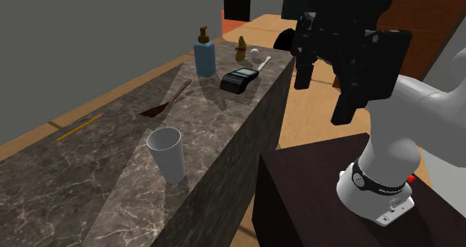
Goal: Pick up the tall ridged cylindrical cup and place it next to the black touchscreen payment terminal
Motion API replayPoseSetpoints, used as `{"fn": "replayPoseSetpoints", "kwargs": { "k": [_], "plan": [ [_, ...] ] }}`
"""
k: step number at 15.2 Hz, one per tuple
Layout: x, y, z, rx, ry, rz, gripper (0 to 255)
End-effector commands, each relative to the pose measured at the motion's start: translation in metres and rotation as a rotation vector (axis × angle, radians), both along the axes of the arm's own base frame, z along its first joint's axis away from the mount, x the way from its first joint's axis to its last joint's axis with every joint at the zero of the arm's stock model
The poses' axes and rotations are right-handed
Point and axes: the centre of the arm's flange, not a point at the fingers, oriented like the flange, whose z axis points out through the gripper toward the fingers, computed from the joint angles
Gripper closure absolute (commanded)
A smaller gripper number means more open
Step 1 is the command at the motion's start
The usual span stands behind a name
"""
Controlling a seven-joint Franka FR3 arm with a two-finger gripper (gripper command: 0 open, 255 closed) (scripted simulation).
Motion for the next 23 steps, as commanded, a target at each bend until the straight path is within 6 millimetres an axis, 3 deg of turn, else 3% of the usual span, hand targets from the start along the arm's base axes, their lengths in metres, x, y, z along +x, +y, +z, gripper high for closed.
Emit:
{"fn": "replayPoseSetpoints", "kwargs": {
  "k": [1,23],
  "plan": [
    [0.0,0.0,0.0,0.0,0.0,0.0,0],
    [0.219,-0.111,-0.147,-0.13,0.038,0.074,0]
  ]
}}
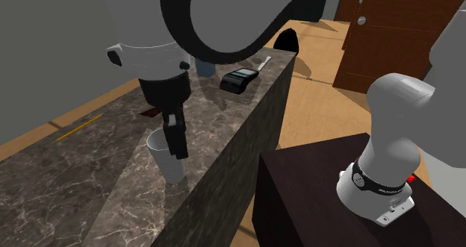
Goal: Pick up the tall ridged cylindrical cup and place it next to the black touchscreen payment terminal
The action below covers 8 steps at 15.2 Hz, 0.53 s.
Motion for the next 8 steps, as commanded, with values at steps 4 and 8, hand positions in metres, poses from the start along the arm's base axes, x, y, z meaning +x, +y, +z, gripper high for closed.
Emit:
{"fn": "replayPoseSetpoints", "kwargs": {
  "k": [4,8],
  "plan": [
    [0.048,-0.026,-0.029,-0.028,0.008,0.016,0],
    [0.047,-0.028,-0.051,-0.028,0.008,0.016,0]
  ]
}}
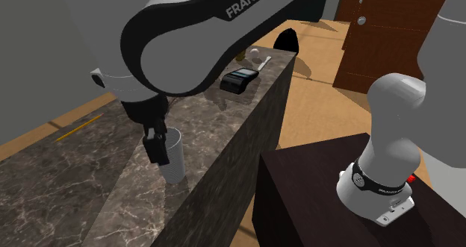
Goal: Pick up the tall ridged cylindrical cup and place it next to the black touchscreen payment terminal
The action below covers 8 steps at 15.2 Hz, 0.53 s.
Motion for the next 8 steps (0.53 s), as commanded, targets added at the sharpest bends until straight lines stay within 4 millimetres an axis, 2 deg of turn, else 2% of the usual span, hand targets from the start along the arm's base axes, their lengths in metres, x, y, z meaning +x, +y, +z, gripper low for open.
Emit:
{"fn": "replayPoseSetpoints", "kwargs": {
  "k": [1,4,8],
  "plan": [
    [0.001,0.0,-0.011,0.0,0.0,0.0,0],
    [0.0,-0.001,-0.024,0.0,0.0,0.0,0],
    [0.001,-0.001,-0.024,0.0,0.0,0.0,0]
  ]
}}
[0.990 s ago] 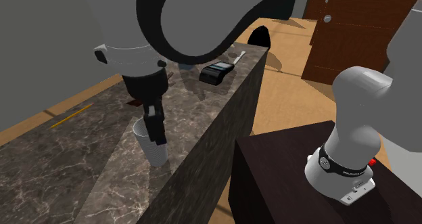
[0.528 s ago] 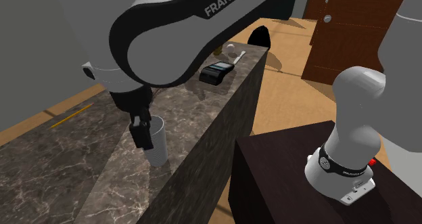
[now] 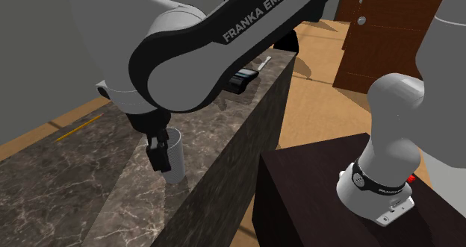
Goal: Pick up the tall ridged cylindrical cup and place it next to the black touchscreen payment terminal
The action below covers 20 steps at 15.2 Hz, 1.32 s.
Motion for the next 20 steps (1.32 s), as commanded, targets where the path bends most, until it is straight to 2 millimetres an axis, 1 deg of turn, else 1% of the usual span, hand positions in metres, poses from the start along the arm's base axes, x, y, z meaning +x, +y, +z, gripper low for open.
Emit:
{"fn": "replayPoseSetpoints", "kwargs": {
  "k": [1,3,4,13,20],
  "plan": [
    [0.0,0.0,0.0,0.0,0.0,0.0,0],
    [0.0,0.0,0.0,0.0,0.0,0.0,0],
    [0.0,0.0,0.0,0.0,0.0,0.0,255],
    [0.0,0.0,0.0,0.0,0.0,0.0,255],
    [0.0,0.0,0.037,0.0,0.0,0.0,255]
  ]
}}
